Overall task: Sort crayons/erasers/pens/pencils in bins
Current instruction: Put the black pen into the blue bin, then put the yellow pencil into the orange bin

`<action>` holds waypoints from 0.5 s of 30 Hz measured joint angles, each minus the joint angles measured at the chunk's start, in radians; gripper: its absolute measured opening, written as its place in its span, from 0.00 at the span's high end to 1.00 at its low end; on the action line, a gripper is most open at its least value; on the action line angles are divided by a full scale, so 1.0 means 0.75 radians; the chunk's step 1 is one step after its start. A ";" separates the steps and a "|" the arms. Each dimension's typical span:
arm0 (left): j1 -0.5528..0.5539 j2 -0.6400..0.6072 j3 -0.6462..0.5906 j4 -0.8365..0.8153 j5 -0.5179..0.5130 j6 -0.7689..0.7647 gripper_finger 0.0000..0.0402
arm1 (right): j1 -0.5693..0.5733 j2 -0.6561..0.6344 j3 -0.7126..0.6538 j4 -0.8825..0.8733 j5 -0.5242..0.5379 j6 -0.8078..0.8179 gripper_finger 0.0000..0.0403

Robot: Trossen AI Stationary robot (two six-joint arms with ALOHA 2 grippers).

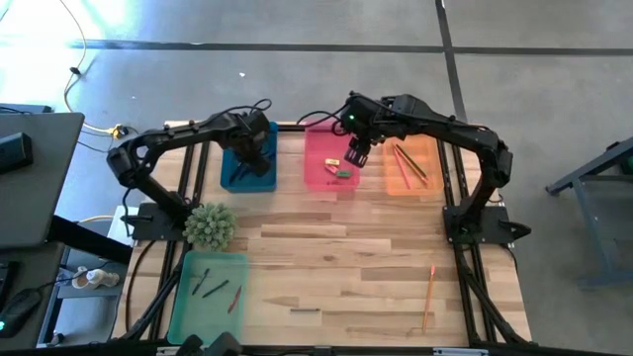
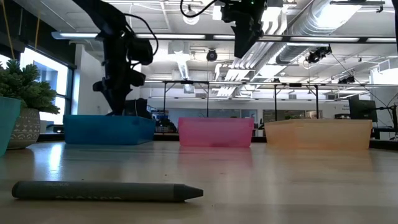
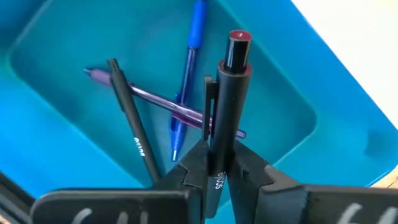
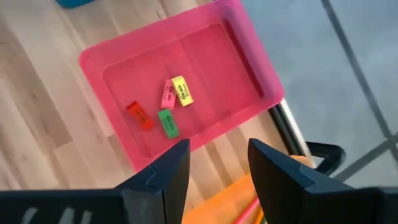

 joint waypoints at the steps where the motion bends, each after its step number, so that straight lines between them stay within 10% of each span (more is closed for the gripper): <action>1: 0.002 0.010 0.000 -0.001 0.008 0.000 0.93 | 0.000 0.000 0.000 0.000 -0.018 0.003 0.62; 15: 0.003 0.020 -0.001 -0.001 0.008 -0.024 0.75 | 0.005 0.000 -0.018 -0.067 -0.268 0.038 0.62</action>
